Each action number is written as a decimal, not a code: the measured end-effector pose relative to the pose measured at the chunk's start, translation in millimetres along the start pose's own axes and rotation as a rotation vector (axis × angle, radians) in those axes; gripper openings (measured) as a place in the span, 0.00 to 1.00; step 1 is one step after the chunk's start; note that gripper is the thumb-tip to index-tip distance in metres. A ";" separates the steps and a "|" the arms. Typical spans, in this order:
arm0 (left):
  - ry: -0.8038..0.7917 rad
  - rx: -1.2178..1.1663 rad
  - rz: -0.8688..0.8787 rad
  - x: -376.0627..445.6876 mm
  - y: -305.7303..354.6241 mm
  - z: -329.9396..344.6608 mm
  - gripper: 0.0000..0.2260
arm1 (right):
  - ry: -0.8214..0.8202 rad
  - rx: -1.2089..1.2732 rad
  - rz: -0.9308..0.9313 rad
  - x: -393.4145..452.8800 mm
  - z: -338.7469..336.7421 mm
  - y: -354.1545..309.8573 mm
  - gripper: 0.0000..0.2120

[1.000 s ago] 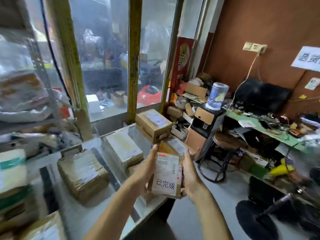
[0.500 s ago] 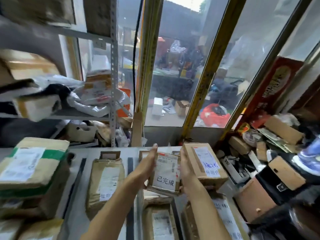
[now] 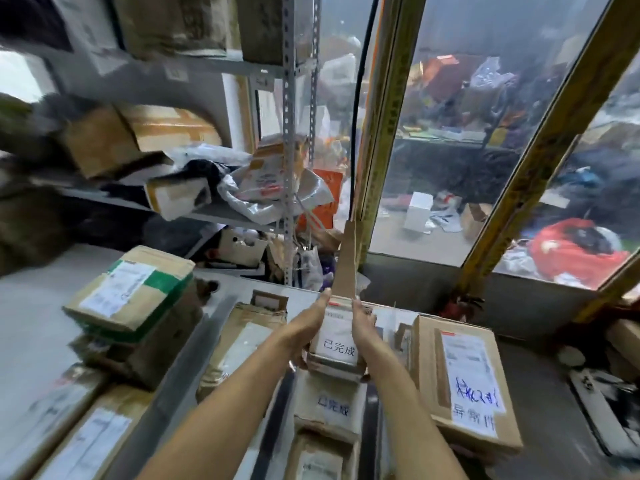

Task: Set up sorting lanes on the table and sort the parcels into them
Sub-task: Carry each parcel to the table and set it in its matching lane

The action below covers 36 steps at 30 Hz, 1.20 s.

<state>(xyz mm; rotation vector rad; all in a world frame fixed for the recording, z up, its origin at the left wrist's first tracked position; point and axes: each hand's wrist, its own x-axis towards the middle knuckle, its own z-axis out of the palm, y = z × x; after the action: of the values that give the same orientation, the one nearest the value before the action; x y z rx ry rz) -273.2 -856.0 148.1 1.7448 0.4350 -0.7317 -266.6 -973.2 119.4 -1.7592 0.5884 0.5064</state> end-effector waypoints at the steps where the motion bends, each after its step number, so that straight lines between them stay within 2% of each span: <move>1: -0.007 -0.004 -0.022 1.0 -0.2 0.5 0.34 | -0.005 -0.015 0.006 3.6 -0.6 2.5 0.43; 4: 0.011 -0.043 -0.037 5.5 -6.8 -2.8 0.36 | 0.000 -0.037 0.003 11.2 -2.2 8.8 0.44; 8: 0.090 -0.156 0.062 -11.2 -27.1 -6.4 0.24 | 0.097 -0.113 -0.041 -4.9 1.8 11.3 0.40; 10: 0.118 -0.194 0.112 -17.7 -42.3 -15.2 0.20 | 0.201 -0.228 -0.202 -19.2 16.0 16.1 0.40; 12: 0.173 -0.219 0.178 -28.9 -60.6 -35.0 0.23 | 0.235 -0.313 -0.414 -31.5 44.8 16.6 0.38; 15: 0.351 -0.191 0.295 -57.5 -90.5 -75.3 0.31 | 0.140 -0.388 -0.638 -54.0 106.8 8.2 0.37; 19: 0.703 -0.191 0.445 -123.1 -141.2 -153.3 0.25 | -0.072 -0.480 -0.816 -103.7 208.8 -0.7 0.36; 21: 0.873 -0.054 0.423 -152.0 -181.3 -200.7 0.28 | -0.159 -0.558 -0.875 -133.7 260.0 2.1 0.35; 23: 1.035 0.129 0.327 -179.3 -225.3 -245.8 0.33 | -0.220 -0.651 -0.926 -159.7 309.1 8.2 0.34; 25: 1.162 0.202 0.232 -210.1 -279.4 -289.9 0.35 | -0.263 -0.751 -0.955 -188.8 365.8 17.5 0.34; 28: 1.299 0.182 0.176 -260.2 -352.3 -348.3 0.31 | -0.331 -0.837 -0.948 -234.4 446.9 29.7 0.33; 31: 1.441 0.089 0.090 -304.1 -411.7 -397.4 0.39 | -0.390 -0.940 -1.000 -268.5 519.7 44.0 0.34; 33: 1.497 0.017 0.053 -325.5 -435.4 -419.1 0.43 | -0.430 -0.978 -1.020 -284.7 552.8 48.5 0.35; 36: 1.551 -0.043 0.042 -348.4 -461.6 -453.0 0.40 | -0.463 -1.011 -1.055 -309.7 602.2 46.5 0.36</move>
<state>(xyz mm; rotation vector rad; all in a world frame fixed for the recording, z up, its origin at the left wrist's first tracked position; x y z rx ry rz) -704.8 -261.9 124.4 1.9697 1.3819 0.8293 -559.6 -360.9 122.4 -2.4192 -1.0926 0.4259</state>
